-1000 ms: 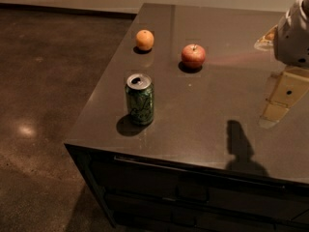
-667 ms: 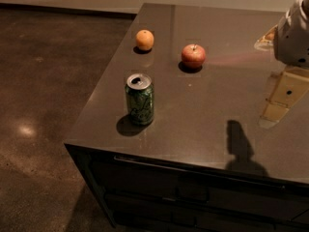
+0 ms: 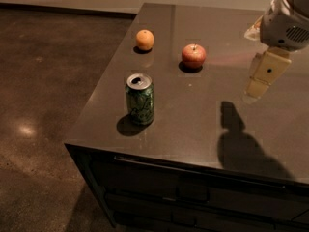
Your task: Move apple near green can
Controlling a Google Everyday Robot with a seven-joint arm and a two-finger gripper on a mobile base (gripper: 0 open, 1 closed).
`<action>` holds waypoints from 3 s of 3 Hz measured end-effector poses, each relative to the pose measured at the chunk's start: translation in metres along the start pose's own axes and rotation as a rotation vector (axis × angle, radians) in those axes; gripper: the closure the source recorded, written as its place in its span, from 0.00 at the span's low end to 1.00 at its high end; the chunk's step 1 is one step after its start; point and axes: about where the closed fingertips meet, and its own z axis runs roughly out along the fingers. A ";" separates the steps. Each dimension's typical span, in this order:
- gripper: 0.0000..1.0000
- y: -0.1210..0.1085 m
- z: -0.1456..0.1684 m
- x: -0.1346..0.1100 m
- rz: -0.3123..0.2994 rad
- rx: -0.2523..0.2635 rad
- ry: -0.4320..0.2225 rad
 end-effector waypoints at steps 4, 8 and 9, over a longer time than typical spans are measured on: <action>0.00 -0.152 0.117 -0.034 0.184 0.011 -0.082; 0.18 -0.176 0.180 -0.067 0.236 -0.081 -0.098; 0.40 -0.173 0.181 -0.072 0.220 -0.100 -0.089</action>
Offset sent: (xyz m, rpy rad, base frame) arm 0.1621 0.0184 -0.0297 0.1378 -0.0530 -0.0899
